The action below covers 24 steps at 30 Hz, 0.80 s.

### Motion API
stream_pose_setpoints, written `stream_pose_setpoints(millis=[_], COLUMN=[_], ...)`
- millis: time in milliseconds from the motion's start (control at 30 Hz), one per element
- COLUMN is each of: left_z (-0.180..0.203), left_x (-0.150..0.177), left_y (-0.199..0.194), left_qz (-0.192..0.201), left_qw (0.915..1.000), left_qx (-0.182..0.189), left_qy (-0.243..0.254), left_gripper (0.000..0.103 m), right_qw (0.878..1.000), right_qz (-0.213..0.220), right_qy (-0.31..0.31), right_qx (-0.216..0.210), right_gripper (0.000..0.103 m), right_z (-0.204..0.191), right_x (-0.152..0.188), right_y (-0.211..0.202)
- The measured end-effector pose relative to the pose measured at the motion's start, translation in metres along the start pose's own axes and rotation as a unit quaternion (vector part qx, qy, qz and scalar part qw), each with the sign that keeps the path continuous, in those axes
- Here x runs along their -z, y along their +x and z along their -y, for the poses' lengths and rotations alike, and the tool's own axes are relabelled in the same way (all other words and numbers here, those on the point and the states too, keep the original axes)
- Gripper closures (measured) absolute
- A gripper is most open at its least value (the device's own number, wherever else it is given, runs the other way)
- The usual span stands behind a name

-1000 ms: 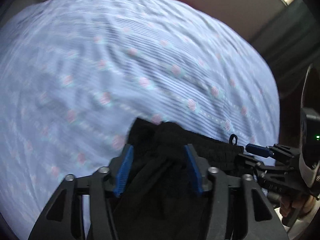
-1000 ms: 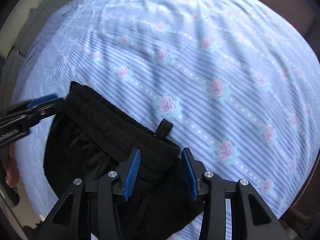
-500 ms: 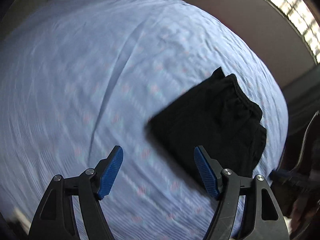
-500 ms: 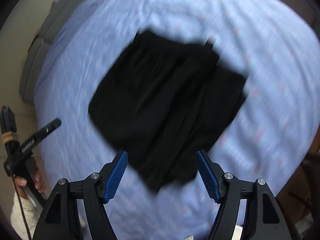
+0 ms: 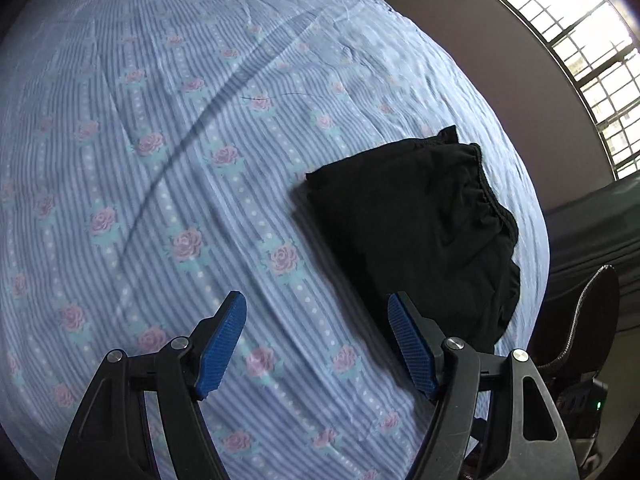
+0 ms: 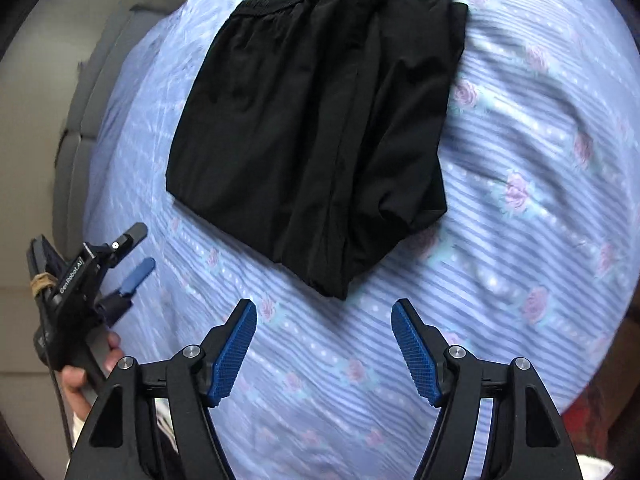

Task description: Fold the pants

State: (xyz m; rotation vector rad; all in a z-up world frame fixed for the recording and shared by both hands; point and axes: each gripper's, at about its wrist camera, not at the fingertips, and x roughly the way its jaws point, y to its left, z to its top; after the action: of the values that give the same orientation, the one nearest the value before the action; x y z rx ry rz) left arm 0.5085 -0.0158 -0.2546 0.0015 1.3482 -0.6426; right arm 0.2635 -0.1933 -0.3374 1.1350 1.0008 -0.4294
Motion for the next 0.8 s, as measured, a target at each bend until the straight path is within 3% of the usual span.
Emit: stream_pose_setpoints(millis=[100,167,333,400,433,467,500,600,733,800], left_z=[0.002,0.003,0.006,0.007,0.008,0.009,0.01,0.019,0.031,0.038], left_x=[-0.007,-0.011,-0.026,-0.031,-0.033,-0.036,-0.037,-0.038,-0.038,-0.035], left_y=[0.009,0.016,0.052,0.064,0.066,0.067,0.069,0.067,0.057,0.062], left_qz=[0.004,0.004,-0.013,-0.011,-0.004,0.0,-0.002,0.006,0.03,0.027], left_qw=[0.9999,0.9997,0.9984,0.9983,0.9982,0.9984,0.9986,0.9991,0.9978,0.9957], left_qx=[0.002,0.017,0.052,0.057,0.06,0.056,0.053,0.038,0.011,-0.014], left_qy=[0.015,0.018,0.018,0.005,0.003,0.003,0.004,0.02,0.058,0.088], left_gripper=[0.03,0.03,0.032,0.032,0.04,0.067,0.08,0.09,0.091,0.09], right_qw=[0.999,0.998,0.997,0.997,0.997,0.996,0.995,0.995,0.99,0.993], right_qz=[0.029,0.036,0.04,0.038,0.037,0.037,0.035,0.036,0.032,0.015], right_qy=[-0.019,-0.048,-0.059,-0.056,-0.06,-0.067,-0.07,-0.065,-0.084,-0.063], right_qx=[0.006,0.018,0.024,0.031,0.041,0.049,0.054,0.06,0.111,0.095], right_gripper=[0.041,0.051,0.056,0.063,0.075,0.089,0.091,0.096,0.1,0.1], right_z=[-0.001,-0.004,-0.008,-0.008,-0.008,-0.009,-0.007,-0.004,0.005,0.019], right_x=[-0.001,-0.001,-0.002,-0.002,-0.003,-0.003,-0.003,0.0,0.008,0.01], right_y=[0.004,0.01,0.014,0.018,0.02,0.021,0.021,0.015,0.015,0.017])
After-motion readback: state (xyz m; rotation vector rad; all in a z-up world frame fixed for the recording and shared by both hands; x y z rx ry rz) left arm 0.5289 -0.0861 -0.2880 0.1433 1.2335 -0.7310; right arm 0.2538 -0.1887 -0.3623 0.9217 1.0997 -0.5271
